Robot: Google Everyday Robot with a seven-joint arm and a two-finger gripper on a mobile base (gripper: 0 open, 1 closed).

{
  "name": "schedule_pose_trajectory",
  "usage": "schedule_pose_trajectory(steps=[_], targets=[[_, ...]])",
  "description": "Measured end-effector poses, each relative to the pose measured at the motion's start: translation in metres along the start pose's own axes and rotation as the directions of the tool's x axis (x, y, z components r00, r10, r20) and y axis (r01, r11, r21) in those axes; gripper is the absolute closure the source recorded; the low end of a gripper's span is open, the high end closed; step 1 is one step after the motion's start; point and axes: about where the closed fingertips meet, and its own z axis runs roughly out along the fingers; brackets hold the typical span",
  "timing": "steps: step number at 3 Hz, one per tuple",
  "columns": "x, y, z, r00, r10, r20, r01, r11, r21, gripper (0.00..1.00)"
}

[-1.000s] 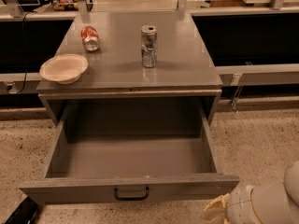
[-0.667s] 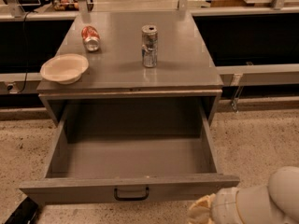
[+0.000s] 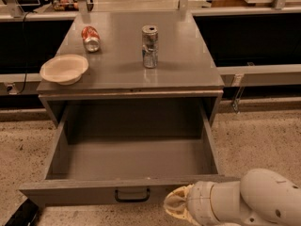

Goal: Close top drawer

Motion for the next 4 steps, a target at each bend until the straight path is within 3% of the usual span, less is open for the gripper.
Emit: schedule_pose_trajectory(steps=[1,3,4], targets=[[-0.005,-0.019,0.015,0.999,-0.038,-0.003,0.038,0.9990,0.022,1.00],[0.043,-0.112,0.050,0.999,0.028,-0.036,-0.028,0.9996,-0.002,1.00],[0.063,-0.168,0.059,0.994,0.090,-0.066,-0.090,0.9960,0.005,1.00]])
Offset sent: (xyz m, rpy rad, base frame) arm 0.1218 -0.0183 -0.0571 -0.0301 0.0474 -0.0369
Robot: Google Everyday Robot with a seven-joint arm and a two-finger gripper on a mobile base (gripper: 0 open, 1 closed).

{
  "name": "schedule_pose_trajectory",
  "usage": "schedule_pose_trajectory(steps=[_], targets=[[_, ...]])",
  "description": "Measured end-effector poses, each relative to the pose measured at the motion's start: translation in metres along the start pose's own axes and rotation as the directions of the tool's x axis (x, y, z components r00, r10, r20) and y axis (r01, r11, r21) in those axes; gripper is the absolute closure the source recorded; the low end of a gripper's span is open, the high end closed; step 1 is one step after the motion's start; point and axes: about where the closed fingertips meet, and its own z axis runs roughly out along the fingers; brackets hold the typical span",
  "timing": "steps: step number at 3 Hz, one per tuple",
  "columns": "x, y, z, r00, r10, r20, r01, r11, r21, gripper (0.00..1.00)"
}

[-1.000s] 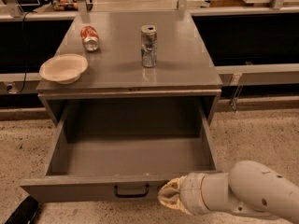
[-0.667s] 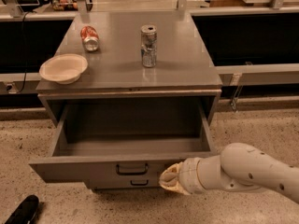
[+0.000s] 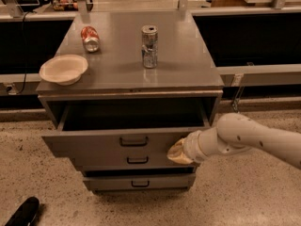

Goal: Close top drawer

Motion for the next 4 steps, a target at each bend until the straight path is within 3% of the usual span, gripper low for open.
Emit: schedule_pose_trajectory(steps=[1,2,3,4], targets=[[0.003,-0.049,-0.002,0.999,0.039,-0.011,-0.038,0.9989,0.028,1.00],[0.003,-0.068,-0.004,0.999,0.054,-0.008,-0.054,0.9976,0.044,1.00],[0.007,-0.071,-0.012,0.997,0.071,0.034,-0.073,0.9954,0.062,1.00],[0.004,-0.040,-0.020,0.988,0.091,0.128,-0.099,0.9932,0.061,1.00]])
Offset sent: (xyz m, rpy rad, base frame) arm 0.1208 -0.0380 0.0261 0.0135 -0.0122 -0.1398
